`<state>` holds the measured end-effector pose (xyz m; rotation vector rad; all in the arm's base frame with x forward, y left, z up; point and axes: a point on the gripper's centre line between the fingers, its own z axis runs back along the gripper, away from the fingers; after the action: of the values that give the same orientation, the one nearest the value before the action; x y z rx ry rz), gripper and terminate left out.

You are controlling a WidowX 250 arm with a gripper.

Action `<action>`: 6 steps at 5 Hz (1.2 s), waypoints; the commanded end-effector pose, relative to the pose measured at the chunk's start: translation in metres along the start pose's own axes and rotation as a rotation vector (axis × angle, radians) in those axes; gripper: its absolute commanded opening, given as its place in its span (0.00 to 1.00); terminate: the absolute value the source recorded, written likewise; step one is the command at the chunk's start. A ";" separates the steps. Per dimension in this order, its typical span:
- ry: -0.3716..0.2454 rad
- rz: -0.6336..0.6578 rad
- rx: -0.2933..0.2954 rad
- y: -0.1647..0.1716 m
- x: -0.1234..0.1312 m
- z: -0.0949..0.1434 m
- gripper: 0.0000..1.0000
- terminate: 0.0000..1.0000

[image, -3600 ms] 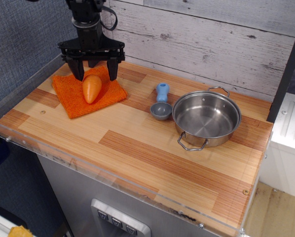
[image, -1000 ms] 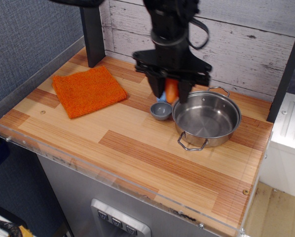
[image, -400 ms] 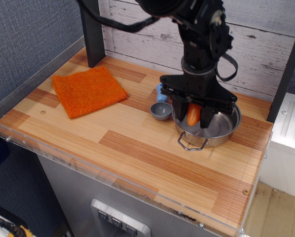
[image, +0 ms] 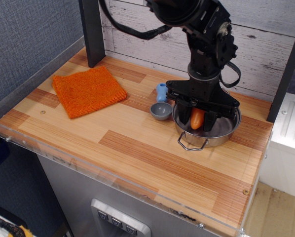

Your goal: Place the orange carrot inside the pot

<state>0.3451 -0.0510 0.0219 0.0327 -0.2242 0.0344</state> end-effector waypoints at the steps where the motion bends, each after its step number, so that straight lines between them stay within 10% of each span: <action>1: -0.005 0.031 0.011 0.003 0.001 0.011 1.00 0.00; 3: -0.005 0.060 0.005 0.008 0.000 0.015 1.00 0.00; 6: -0.083 0.079 -0.097 0.018 0.010 0.091 1.00 0.00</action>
<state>0.3360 -0.0403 0.0921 -0.0655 -0.2399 0.1069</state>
